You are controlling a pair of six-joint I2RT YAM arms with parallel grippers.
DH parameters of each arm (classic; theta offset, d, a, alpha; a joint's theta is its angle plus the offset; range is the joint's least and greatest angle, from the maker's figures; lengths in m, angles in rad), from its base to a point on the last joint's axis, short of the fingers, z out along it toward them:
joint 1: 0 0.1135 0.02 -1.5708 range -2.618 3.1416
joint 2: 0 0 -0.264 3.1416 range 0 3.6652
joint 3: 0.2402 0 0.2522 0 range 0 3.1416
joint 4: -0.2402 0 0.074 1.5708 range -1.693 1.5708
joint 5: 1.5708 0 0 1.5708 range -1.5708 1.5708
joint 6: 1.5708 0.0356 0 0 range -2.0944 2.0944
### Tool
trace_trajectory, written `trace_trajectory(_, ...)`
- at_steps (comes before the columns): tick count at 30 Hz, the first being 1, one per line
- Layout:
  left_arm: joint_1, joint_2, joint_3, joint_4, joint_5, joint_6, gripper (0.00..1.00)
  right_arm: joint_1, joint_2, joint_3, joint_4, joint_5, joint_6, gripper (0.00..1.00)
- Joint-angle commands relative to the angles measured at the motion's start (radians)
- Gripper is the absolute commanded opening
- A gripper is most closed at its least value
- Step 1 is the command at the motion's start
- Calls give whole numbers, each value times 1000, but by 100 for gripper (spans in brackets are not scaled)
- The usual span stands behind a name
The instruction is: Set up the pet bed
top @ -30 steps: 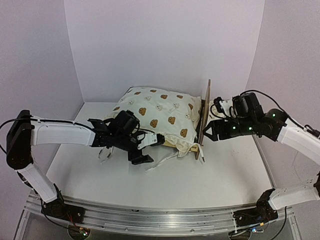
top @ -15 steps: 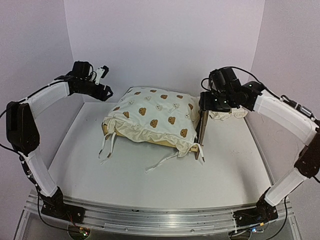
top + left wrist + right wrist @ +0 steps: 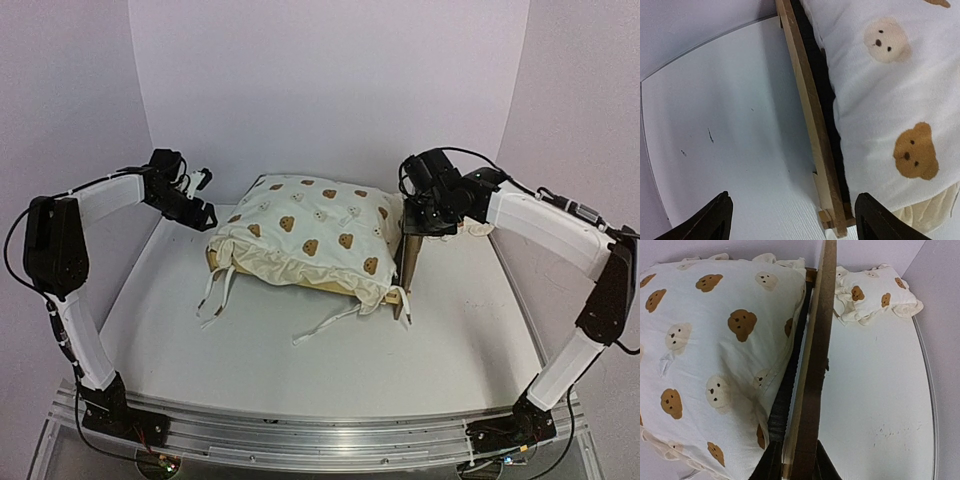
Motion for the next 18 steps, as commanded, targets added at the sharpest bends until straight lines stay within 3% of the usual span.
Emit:
trace_trajectory(1,-1,-74,1,3,28,23,86,-3,-48,-11,-143,-92,-58,12)
trace_trajectory(6,0,-125,-16,20,78,51,85,-3,-164,-78,-153,-439,-253,2)
trace_trajectory(10,0,-140,-25,22,95,54,85,-3,-297,-174,-170,-685,-401,2)
trace_trajectory(14,-1,-140,-26,20,110,64,85,-6,-396,-253,-180,-539,-485,2)
trace_trajectory(18,0,-135,-28,21,135,73,85,-17,-281,-199,-131,-268,-523,2)
